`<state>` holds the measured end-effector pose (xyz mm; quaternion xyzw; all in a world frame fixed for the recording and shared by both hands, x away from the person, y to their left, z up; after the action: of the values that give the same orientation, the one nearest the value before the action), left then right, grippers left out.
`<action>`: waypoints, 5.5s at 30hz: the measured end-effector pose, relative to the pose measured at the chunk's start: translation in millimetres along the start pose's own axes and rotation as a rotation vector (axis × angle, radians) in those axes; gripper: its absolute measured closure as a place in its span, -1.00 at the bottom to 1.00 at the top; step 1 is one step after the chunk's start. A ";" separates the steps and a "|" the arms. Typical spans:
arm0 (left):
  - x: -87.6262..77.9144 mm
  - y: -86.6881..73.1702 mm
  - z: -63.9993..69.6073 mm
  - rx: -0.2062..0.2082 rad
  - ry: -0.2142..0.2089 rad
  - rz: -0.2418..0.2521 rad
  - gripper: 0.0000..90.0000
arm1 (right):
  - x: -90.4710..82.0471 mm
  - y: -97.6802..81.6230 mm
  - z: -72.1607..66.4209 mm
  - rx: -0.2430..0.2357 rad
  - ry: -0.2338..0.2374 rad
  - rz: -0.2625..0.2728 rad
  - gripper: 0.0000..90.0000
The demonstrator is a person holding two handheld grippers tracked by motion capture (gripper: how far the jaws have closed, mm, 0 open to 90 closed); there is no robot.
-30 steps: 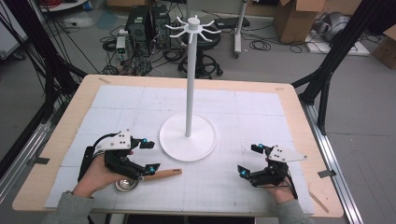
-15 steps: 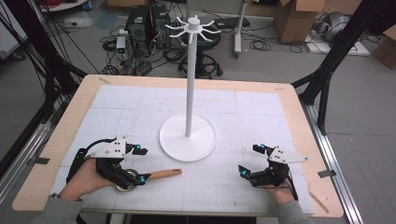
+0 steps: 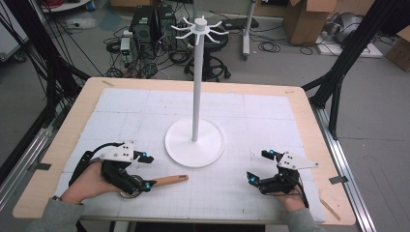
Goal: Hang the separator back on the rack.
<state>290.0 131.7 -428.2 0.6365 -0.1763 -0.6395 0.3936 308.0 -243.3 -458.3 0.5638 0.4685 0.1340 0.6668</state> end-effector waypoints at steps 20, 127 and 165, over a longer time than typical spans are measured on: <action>14.6 -8.4 -10.9 0.060 0.030 -0.220 -0.27 | -0.3 0.0 -1.1 -0.007 0.006 -0.001 -0.99; 1.0 -25.4 -16.8 0.090 0.099 -0.379 0.55 | 0.7 1.6 -3.1 -0.018 0.011 0.007 -0.99; -34.8 9.2 -23.7 -0.101 0.262 0.101 0.54 | -0.1 1.5 -3.0 -0.011 0.020 0.006 -0.99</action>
<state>311.0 157.8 -401.1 0.6841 -0.1231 -0.5383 0.4765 306.2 -241.0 -456.6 0.5603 0.4727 0.1441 0.6647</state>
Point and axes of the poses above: each handheld gripper's, and its own axes: x roughly forward along the jaws, y roughly out of its top, z roughly to its right, the point moved 7 cm from there along x, roughly forward along the jaws, and after that the axes turned 10 degrees about -z, right-handed, at the moved point
